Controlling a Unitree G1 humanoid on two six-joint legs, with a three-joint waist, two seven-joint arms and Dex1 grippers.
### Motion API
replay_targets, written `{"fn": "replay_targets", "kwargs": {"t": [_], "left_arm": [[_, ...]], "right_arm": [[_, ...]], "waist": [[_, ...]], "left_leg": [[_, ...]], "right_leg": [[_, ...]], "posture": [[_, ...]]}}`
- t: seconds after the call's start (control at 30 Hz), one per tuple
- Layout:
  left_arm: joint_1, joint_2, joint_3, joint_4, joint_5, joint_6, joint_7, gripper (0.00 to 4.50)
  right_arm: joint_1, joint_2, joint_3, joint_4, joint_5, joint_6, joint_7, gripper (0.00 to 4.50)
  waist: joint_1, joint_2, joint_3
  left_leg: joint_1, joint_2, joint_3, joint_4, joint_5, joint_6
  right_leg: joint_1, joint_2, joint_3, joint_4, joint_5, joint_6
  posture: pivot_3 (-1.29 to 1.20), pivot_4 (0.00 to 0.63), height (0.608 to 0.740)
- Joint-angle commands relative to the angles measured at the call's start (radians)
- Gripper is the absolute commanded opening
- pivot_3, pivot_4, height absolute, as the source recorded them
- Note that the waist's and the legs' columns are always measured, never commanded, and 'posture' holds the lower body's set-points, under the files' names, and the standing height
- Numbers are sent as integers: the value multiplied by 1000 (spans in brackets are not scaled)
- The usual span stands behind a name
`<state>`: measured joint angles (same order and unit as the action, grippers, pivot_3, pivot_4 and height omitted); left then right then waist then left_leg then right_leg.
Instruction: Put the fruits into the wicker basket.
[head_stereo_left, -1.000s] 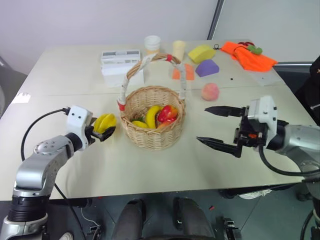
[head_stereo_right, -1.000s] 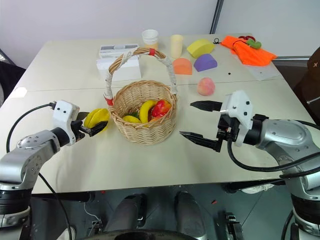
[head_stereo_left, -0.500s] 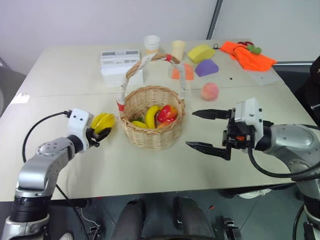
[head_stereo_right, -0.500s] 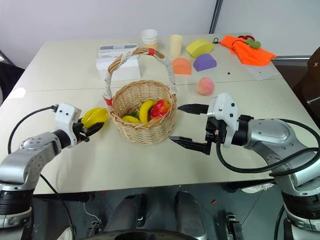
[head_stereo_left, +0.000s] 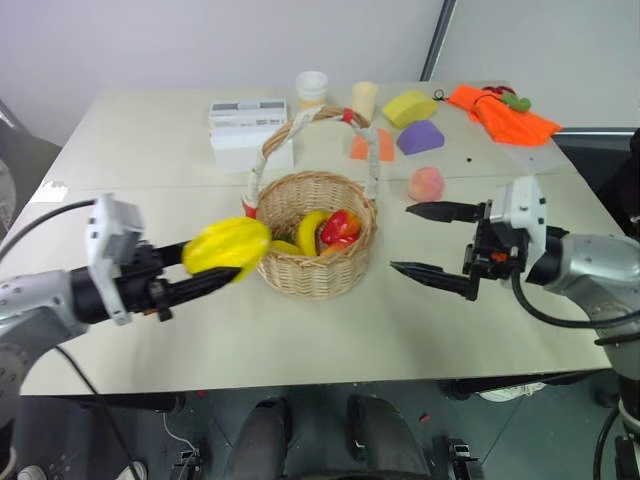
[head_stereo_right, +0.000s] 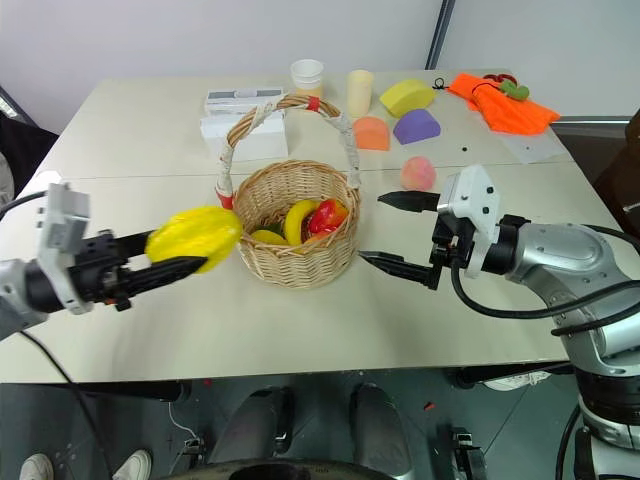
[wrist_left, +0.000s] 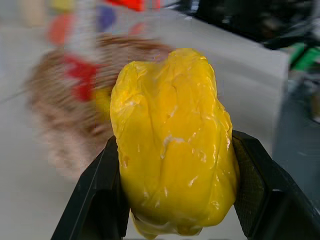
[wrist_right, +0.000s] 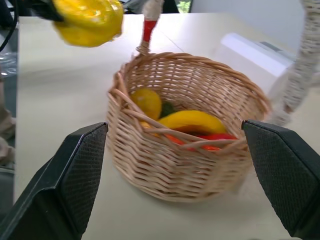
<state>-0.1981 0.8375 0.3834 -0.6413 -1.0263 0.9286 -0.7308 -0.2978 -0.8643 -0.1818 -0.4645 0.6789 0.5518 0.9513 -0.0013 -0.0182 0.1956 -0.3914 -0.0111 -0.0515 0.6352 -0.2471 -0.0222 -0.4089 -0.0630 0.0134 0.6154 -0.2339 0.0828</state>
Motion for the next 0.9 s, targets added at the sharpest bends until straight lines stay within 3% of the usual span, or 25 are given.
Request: {"fn": "replay_targets", "kwargs": {"t": [0.03,0.2,0.27,0.4,0.43,0.77,0.9], "left_arm": [[-150,-52,-133,1,38,13,146,2157],[-302,-117,-369,70,239,2,249,2157],[-319,-135,-403,94,265,5,253,2157],[-332,-157,-408,123,298,1,256,4129],[-331,-152,-409,122,311,-10,247,4437],[-153,-124,-229,52,182,-114,45,4437],[-58,-113,-176,30,162,-151,1,4437]], "right_arm": [[-11,-9,-32,-12,-4,-26,4,4500],[11,0,-23,-15,-22,-6,-34,4500],[22,11,-10,7,-49,-12,-59,4500],[15,99,8,128,-136,-75,-148,4500],[0,126,14,173,-164,-88,-182,4500],[-274,320,98,697,-444,-310,-403,4500],[-482,398,112,1040,-524,-412,-494,4500]], "waist": [[3,0,0],[2,0,0],[1,0,0],[-7,-1,0],[-10,-1,0],[-17,0,0],[-20,-1,0]], "left_leg": [[0,0,0,0,0,0],[0,0,4,1,0,0],[0,-1,4,1,0,0],[0,0,3,1,0,0],[0,0,3,1,0,0],[1,1,8,0,0,0],[1,1,11,0,1,0]], "right_leg": [[0,1,0,1,0,0],[0,3,0,2,2,3],[0,4,0,2,2,3],[-1,4,0,2,0,1],[-1,4,0,2,0,1],[-5,6,4,8,1,3],[-8,6,8,11,1,1]], "posture": [[0,150,740],[0,150,740],[0,150,740],[0,150,740],[0,150,740],[0,150,740],[0,150,740]]}}
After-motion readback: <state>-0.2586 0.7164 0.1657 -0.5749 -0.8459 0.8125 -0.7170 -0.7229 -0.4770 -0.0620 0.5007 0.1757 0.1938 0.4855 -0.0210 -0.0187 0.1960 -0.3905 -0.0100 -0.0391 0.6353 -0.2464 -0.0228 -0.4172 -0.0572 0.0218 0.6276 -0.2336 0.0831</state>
